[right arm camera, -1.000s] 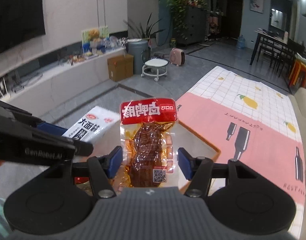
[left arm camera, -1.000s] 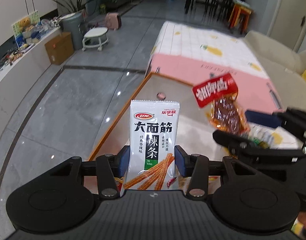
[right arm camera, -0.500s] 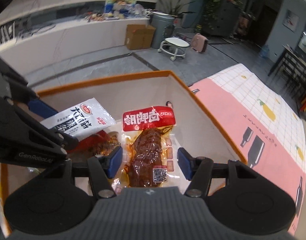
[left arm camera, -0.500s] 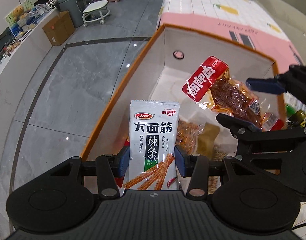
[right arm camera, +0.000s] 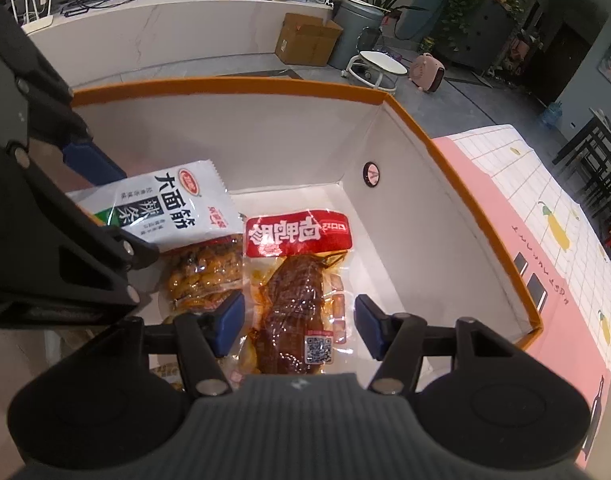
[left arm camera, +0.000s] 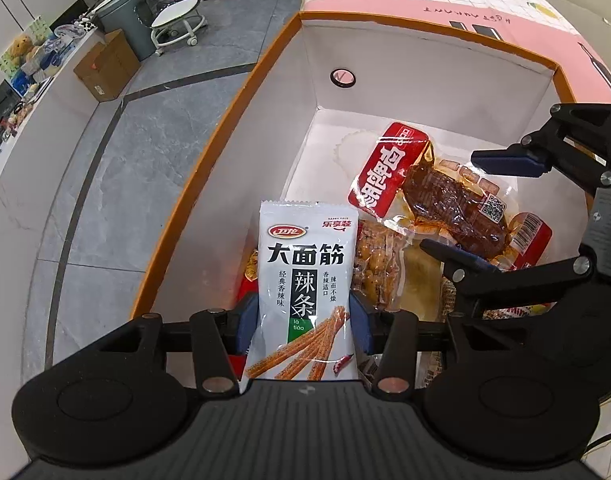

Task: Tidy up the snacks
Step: 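Carry both packets over the orange box and open both tools to drop them, then withdraw both tools from the box back toward the remaining snacks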

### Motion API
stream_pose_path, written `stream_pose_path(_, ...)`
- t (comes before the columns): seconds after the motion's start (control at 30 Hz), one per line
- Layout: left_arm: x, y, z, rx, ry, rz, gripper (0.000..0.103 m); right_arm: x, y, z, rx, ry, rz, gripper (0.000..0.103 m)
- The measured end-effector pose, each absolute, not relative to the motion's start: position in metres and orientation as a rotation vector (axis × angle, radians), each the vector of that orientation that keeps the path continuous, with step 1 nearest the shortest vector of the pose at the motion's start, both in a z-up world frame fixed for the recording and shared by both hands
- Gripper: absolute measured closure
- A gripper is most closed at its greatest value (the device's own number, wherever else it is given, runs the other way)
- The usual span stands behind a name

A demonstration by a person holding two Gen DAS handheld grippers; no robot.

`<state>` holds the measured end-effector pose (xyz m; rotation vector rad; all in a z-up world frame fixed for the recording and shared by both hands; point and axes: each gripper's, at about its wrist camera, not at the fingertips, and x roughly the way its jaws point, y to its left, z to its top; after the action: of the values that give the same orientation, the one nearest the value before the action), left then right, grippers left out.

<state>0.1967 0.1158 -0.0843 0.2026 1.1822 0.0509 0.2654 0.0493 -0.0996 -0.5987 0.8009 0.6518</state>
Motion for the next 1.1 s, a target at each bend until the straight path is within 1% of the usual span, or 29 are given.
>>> stream_pose_path(0.07, 0.198, 0.117, -0.085, 0.197, 1.179, 0.053, 0.046, 0.268, 0.049, -0.098, -0.592, 0.806, 0.649, 0.045)
stream_pose_path(0.13, 0.197, 0.119, -0.083, 0.191, 1.17, 0.055, 0.042, 0.267, 0.048, -0.095, -0.586, 0.805, 0.648, 0.044)
stream_pose_path(0.17, 0.197, 0.119, -0.082, 0.19, 1.166, 0.057, 0.041, 0.266, 0.048, -0.093, -0.588, 0.801, 0.647, 0.044)
stream_pose_path(0.2, 0.196, 0.119, -0.081, 0.187, 1.161, 0.056, 0.041, 0.266, 0.051, -0.092, -0.598, 0.797, 0.645, 0.04)
stream_pose_path(0.23, 0.194, 0.12, -0.078, 0.185, 1.154, 0.054, 0.038, 0.267, 0.053, -0.091, -0.61, 0.792, 0.642, 0.037)
stream_pose_path(0.27, 0.192, 0.12, -0.075, 0.181, 1.143, 0.051, 0.037, 0.265, 0.054, -0.089, -0.622, 0.781, 0.639, 0.03)
stream_pose_path(0.3, 0.19, 0.12, -0.071, 0.177, 1.131, 0.047, 0.032, 0.262, 0.054, -0.088, -0.63, 0.768, 0.638, 0.026)
stream_pose_path(0.33, 0.189, 0.12, -0.067, 0.174, 1.118, 0.044, 0.028, 0.26, 0.054, -0.086, -0.636, 0.754, 0.636, 0.025)
stream_pose_path(0.43, 0.183, 0.118, -0.055, 0.172, 1.09, 0.045, 0.025, 0.254, 0.052, -0.078, -0.639, 0.729, 0.63, 0.024)
stream_pose_path(0.53, 0.176, 0.118, -0.042, 0.145, 1.047, 0.056, 0.024, 0.248, 0.045, -0.066, -0.621, 0.699, 0.617, 0.023)
stream_pose_path(0.67, 0.161, 0.114, -0.022, 0.088, 0.949, 0.109, 0.023, 0.236, 0.036, -0.049, -0.587, 0.643, 0.577, 0.013)
stream_pose_path(0.87, 0.133, 0.095, 0.005, 0.104, 0.78, 0.163, 0.021, 0.213, 0.01, -0.02, -0.502, 0.551, 0.518, 0.011)
stream_pose_path(0.97, 0.12, 0.084, 0.014, 0.091, 0.734, 0.144, 0.02, 0.199, -0.009, -0.006, -0.436, 0.515, 0.486, 0.007)
stream_pose_path(1.1, 0.105, 0.066, 0.022, 0.074, 0.686, 0.103, 0.019, 0.178, -0.035, 0.005, -0.354, 0.484, 0.447, 0.007)
